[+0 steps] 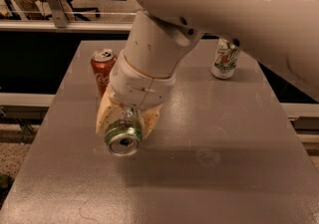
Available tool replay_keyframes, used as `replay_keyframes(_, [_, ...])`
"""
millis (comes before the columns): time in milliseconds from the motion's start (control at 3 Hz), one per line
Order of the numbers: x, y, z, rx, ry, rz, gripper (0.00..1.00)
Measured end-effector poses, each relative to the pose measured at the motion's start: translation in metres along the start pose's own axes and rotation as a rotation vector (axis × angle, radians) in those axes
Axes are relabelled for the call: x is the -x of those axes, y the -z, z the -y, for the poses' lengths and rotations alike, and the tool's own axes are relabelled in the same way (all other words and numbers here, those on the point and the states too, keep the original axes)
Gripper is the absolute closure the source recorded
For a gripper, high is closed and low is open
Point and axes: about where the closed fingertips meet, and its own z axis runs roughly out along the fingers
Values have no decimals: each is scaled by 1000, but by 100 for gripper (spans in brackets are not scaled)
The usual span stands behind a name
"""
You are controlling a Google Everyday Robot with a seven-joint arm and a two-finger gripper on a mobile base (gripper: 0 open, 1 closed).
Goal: Place green can upright
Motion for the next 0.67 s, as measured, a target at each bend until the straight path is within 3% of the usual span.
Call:
replay_keyframes(333, [-3,11,-1,-28,-157,-117,100])
replay_keyframes(667, [-3,11,-1,-28,-157,-117,100])
